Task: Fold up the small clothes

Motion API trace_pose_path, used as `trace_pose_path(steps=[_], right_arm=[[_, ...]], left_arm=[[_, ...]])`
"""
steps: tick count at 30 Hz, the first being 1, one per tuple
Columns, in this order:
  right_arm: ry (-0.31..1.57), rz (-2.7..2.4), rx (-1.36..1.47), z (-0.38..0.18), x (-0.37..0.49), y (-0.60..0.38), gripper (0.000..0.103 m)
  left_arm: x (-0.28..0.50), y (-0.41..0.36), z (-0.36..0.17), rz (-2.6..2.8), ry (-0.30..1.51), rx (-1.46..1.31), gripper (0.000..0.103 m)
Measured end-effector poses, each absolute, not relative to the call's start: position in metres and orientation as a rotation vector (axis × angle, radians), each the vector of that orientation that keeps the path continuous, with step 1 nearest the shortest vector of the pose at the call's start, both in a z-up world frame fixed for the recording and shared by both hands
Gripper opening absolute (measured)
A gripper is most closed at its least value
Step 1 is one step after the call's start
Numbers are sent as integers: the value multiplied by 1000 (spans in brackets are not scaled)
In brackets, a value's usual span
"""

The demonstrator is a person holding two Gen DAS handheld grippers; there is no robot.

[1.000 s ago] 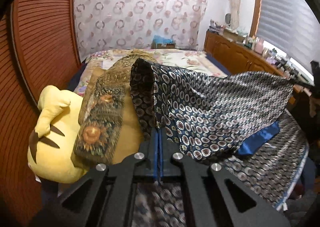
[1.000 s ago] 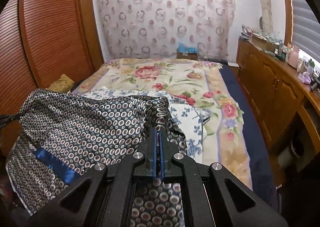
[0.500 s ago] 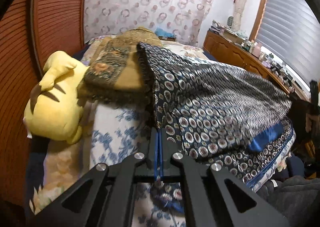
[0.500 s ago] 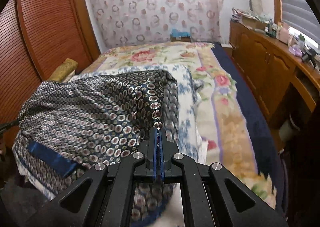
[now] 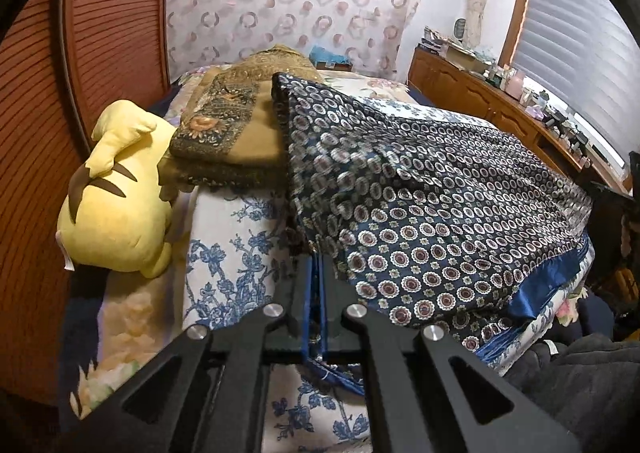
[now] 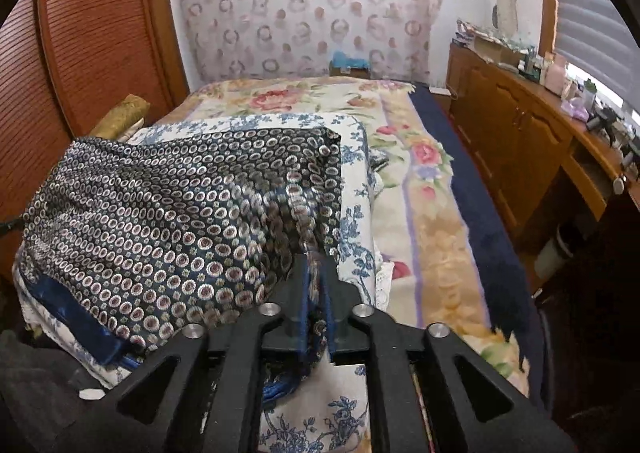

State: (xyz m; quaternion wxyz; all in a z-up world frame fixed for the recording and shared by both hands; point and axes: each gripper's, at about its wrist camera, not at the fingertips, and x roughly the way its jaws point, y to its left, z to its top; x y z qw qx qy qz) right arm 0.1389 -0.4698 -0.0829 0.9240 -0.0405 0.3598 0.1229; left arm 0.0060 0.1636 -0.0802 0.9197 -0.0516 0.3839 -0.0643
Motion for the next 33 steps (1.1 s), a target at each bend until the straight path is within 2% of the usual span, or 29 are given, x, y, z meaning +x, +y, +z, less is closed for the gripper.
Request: trace_pose_path(steps=[7, 14, 22, 33], right_arm=[[677, 245, -171, -77, 136, -444, 27], [718, 361, -214, -107, 152, -387, 37], [781, 469, -263, -141, 164, -335, 39], [824, 495, -280, -162, 171, -319, 45]], left_arm=[[4, 159, -78, -81, 800, -56, 8], [2, 165, -98, -48, 859, -86, 12], [3, 158, -107, -46, 890, -80, 14], [6, 154, -118, -52, 916, -94, 15]])
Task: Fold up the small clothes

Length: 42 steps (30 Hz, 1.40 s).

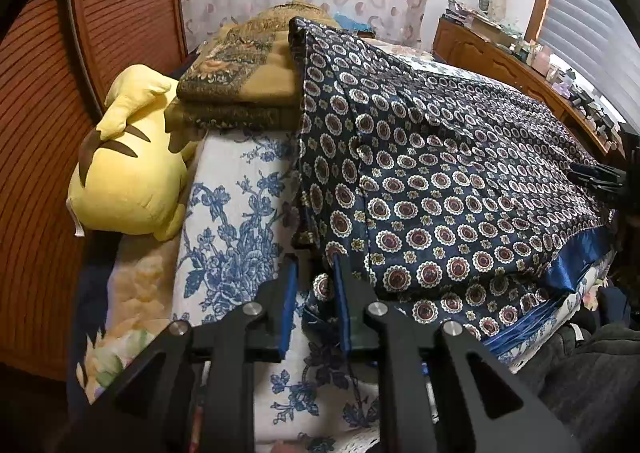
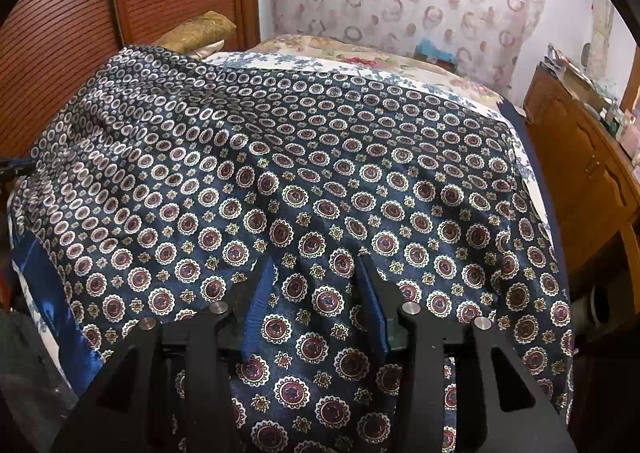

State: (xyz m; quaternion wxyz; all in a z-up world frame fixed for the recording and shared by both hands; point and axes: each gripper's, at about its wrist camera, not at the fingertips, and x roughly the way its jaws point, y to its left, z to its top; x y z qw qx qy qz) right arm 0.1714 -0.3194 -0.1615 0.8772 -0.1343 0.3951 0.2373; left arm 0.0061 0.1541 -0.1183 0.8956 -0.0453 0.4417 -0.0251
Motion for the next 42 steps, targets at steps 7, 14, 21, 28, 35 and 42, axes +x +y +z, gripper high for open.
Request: trace_pose_path(steps=[7, 14, 21, 28, 35, 42], right_arm=[[799, 494, -269, -164, 170, -320, 48], [797, 493, -268, -165, 169, -319, 48], [796, 493, -268, -165, 169, -320, 49], [797, 489, -263, -164, 169, -321, 49], [800, 478, -245, -162, 171, -324, 49], [801, 476, -233, -163, 172, -325, 49]], left_arm=[[7, 154, -122, -35, 905, -138, 18], [11, 153, -122, -24, 911, -166, 18], [15, 153, -123, -26, 902, -165, 18], [21, 156, -124, -65, 882, -159, 17], [23, 149, -122, -101, 868, -120, 2], [17, 142, -88, -122, 727, -153, 0]])
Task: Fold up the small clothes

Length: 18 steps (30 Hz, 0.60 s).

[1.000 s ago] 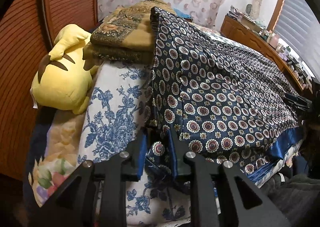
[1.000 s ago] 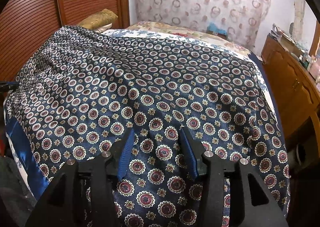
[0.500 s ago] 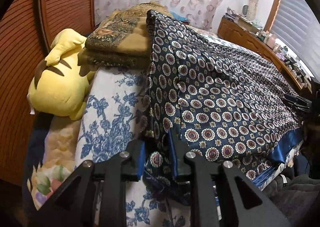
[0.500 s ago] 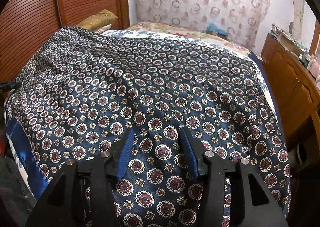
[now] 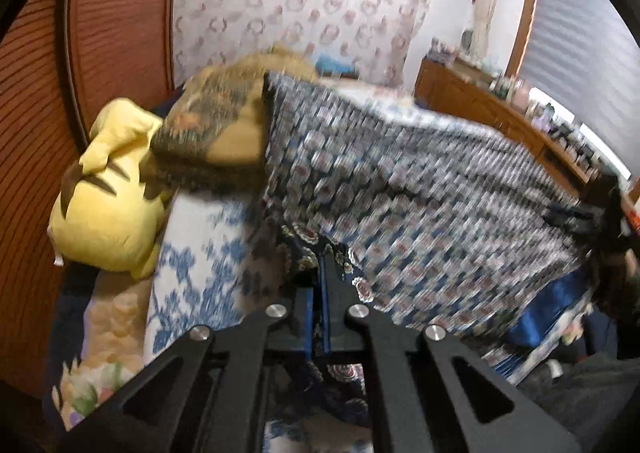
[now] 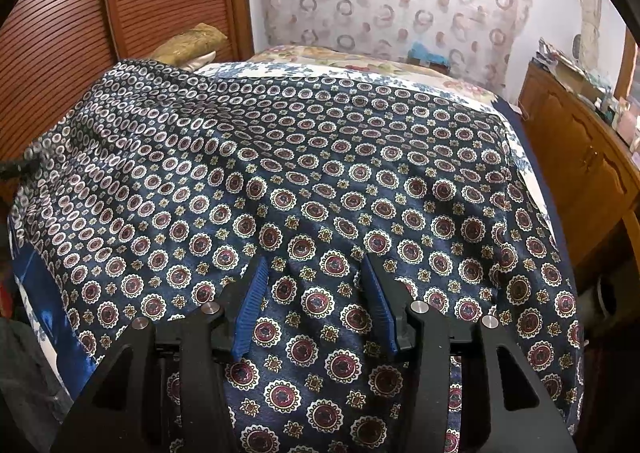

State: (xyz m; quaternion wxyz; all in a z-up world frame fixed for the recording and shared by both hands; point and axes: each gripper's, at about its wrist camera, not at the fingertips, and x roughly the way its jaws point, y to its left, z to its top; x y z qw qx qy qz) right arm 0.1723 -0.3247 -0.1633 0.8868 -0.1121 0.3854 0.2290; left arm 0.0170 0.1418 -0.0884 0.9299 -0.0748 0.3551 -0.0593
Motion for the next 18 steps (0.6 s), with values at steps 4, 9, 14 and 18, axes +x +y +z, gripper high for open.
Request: trace_pose_path(steps=[4, 9, 14, 18], right_arm=[[801, 476, -232, -163, 172, -325, 49], [800, 476, -231, -164, 172, -325, 49], [800, 476, -232, -164, 172, -325, 50], [801, 475, -232, -163, 172, -326, 50]], left_arm=[[17, 129, -62, -150, 657, -127, 0], [22, 110, -39, -200, 599, -99, 0], [28, 88, -20, -249, 549, -74, 0], [35, 74, -4, -263, 508, -46, 0]])
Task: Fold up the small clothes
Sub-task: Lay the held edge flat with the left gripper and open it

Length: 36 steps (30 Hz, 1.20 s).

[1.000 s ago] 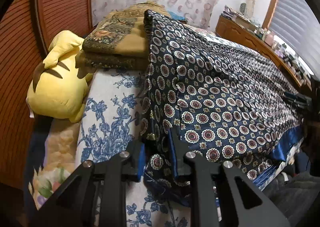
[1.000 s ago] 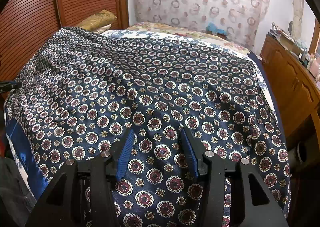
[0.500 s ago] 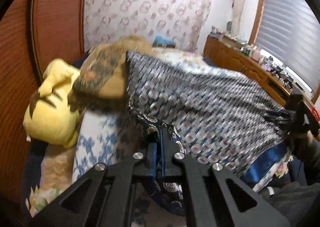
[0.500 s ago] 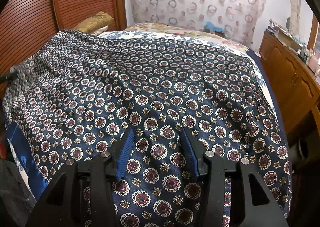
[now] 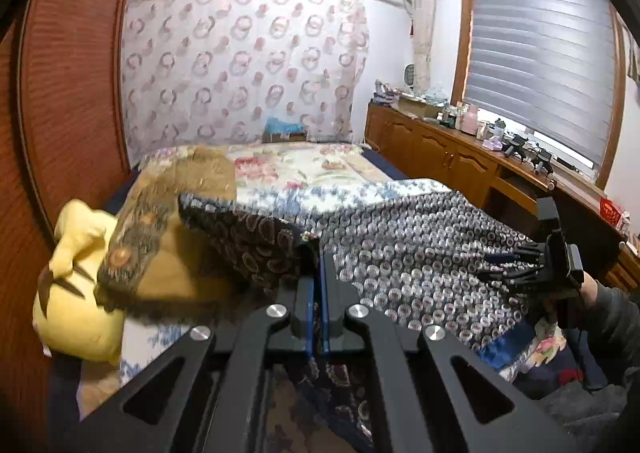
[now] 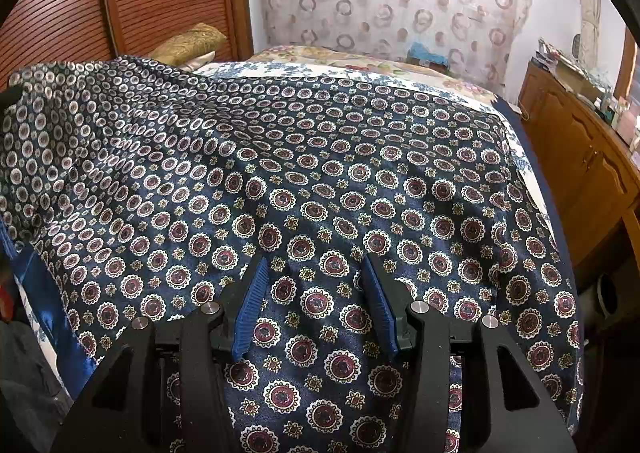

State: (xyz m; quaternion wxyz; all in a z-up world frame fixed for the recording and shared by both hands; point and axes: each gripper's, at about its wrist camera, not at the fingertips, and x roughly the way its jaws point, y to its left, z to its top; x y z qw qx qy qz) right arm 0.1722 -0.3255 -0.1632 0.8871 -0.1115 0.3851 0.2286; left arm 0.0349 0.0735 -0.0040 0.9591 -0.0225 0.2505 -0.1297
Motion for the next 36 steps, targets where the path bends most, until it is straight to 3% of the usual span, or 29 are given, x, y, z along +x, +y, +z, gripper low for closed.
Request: trace_pose_path(steps=[13, 21, 36], right_arm=[[800, 469, -222, -161, 171, -327, 49], [688, 402, -173, -119, 149, -358, 49], [602, 250, -84, -84, 119, -430, 49]], left_arm=[[44, 27, 35, -369, 410, -1, 0], [66, -26, 54, -497, 393, 44, 0], [121, -181, 60, -762, 550, 191, 0]])
